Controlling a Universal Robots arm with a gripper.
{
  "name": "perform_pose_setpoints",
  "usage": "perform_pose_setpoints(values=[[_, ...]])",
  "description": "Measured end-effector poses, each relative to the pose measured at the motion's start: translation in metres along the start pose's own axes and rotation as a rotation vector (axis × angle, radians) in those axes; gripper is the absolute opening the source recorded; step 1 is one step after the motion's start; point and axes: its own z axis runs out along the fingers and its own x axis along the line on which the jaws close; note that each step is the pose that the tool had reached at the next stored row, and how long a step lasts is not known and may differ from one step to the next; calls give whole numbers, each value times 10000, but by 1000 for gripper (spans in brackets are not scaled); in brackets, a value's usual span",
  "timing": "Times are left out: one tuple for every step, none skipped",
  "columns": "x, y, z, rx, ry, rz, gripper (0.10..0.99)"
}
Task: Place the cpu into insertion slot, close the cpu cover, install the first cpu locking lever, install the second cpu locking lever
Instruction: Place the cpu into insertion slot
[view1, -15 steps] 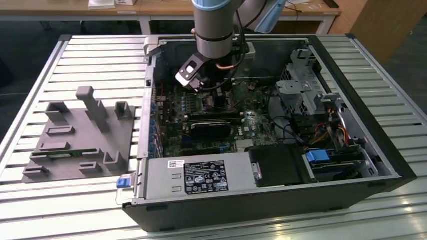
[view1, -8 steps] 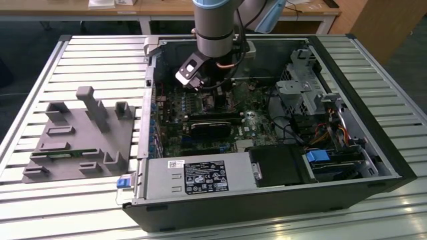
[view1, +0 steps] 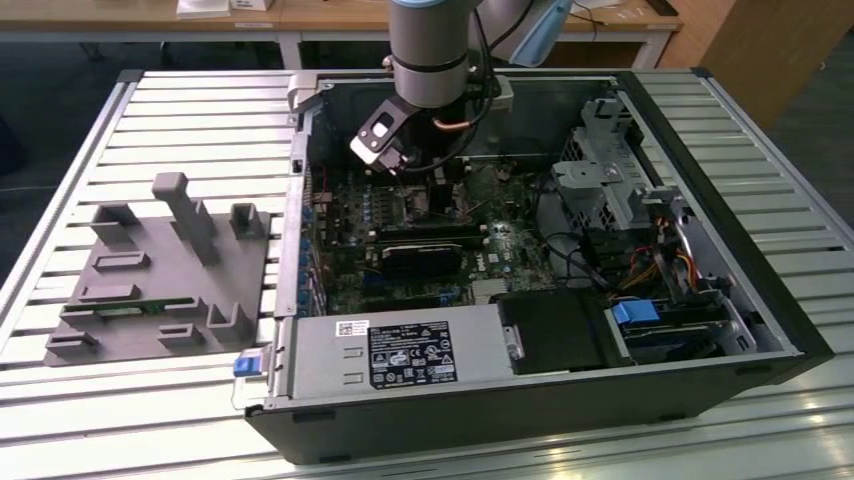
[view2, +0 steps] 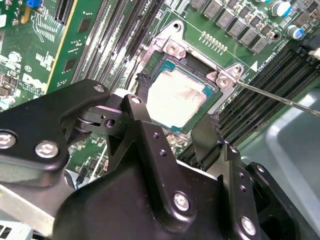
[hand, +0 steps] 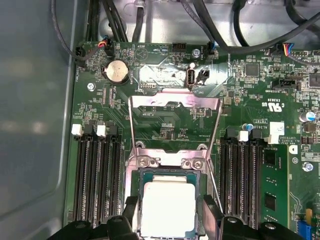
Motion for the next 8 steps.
perform_pose_setpoints(values=[[0, 0, 0, 0, 0, 0, 616], [0, 0, 0, 1, -1, -1, 616], [0, 0, 0, 1, -2, -1, 616], [0, 0, 0, 1, -2, 0, 616], [0, 0, -1, 1, -3, 0, 616], [0, 0, -1, 1, -4, -1, 600], [0, 0, -1, 2, -4, -1, 537], [0, 0, -1, 1, -4, -1, 471]])
